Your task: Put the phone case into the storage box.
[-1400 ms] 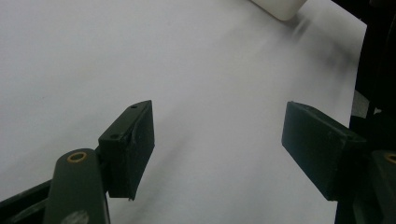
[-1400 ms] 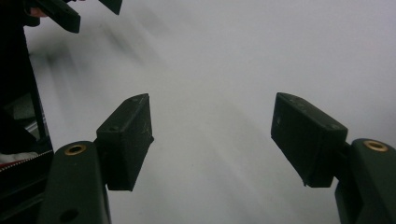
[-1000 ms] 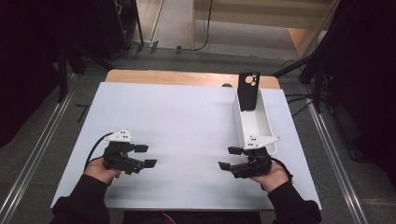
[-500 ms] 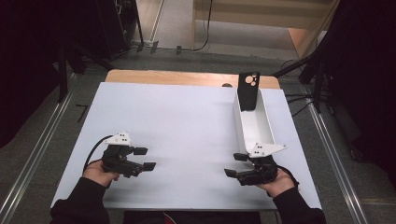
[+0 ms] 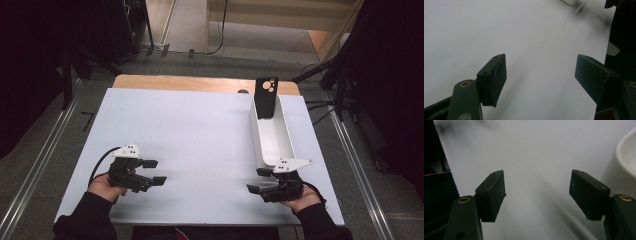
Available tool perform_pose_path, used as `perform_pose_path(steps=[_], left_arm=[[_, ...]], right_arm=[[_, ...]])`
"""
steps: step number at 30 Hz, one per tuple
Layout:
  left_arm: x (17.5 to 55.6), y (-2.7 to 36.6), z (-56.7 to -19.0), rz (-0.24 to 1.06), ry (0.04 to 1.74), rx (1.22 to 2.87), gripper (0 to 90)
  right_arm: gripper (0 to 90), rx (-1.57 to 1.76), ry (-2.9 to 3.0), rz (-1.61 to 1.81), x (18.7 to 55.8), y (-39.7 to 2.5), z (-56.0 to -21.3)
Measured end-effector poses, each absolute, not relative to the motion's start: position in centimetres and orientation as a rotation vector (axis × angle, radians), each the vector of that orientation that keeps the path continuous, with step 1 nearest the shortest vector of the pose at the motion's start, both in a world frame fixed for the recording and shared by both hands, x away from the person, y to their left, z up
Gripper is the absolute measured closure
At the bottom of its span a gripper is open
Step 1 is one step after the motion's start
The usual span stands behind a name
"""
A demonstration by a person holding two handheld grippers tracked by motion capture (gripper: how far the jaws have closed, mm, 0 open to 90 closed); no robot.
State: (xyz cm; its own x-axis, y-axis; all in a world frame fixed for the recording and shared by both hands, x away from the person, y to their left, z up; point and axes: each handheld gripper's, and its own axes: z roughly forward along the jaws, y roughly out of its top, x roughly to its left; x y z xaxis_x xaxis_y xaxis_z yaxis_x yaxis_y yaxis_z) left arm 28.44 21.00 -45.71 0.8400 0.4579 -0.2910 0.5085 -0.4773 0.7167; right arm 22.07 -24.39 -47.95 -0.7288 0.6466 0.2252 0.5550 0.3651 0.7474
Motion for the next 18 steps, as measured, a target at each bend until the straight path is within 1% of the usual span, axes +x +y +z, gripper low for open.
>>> perform_pose_path(steps=[18], left_arm=[[28.58, 21.02, -45.82, -0.078, 0.702, 2.153, 25.1]], right_arm=[[27.3, 1.104, 2.509, 1.305, 22.08, -24.54, -48.13]])
